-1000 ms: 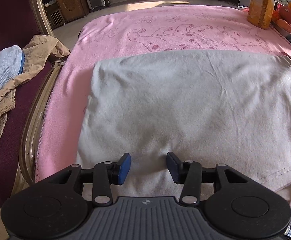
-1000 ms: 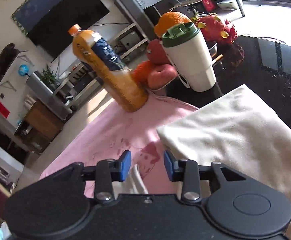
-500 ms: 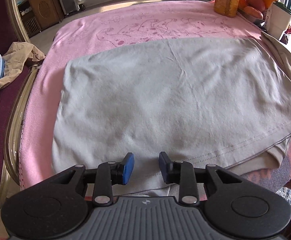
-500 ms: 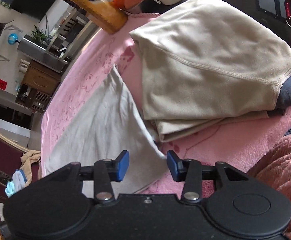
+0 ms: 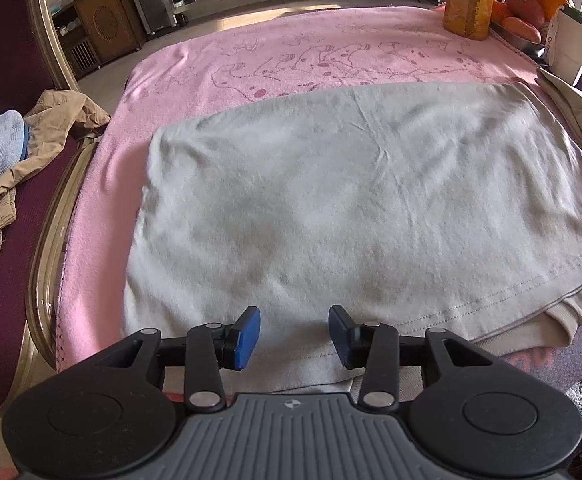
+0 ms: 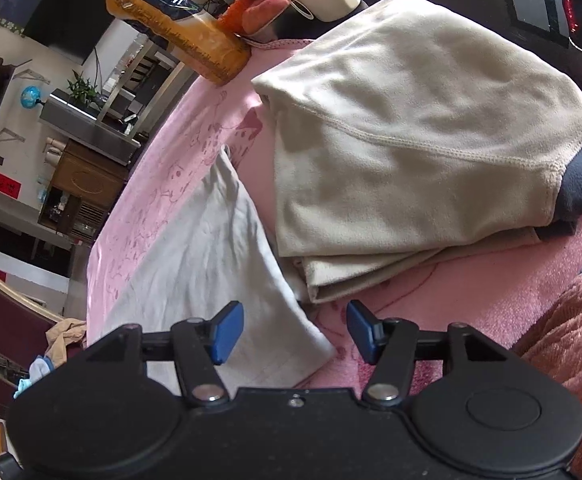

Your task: Fold clothes

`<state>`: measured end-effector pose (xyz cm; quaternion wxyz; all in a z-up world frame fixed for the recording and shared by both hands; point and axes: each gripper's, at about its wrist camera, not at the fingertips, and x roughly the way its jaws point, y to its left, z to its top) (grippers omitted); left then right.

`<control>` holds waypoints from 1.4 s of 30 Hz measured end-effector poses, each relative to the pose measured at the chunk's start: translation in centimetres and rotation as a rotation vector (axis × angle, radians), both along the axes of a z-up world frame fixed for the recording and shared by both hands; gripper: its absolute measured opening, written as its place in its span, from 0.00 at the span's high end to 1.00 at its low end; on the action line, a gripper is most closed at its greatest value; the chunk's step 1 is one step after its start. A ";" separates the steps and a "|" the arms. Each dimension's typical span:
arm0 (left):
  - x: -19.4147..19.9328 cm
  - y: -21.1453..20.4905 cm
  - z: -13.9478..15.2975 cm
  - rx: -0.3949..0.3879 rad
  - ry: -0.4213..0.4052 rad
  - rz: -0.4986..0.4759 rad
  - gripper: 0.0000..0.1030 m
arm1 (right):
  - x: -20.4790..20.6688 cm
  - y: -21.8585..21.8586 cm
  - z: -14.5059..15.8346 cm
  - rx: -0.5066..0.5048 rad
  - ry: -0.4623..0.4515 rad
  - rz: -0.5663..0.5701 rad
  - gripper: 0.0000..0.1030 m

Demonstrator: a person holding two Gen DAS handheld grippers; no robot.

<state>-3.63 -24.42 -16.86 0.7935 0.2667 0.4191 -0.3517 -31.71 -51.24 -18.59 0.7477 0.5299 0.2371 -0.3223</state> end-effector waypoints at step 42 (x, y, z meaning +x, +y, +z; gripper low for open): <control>2.6 -0.1 -0.5 -0.029 0.064 0.078 0.58 | 11.7 -9.3 2.0 -0.181 0.163 0.043 0.99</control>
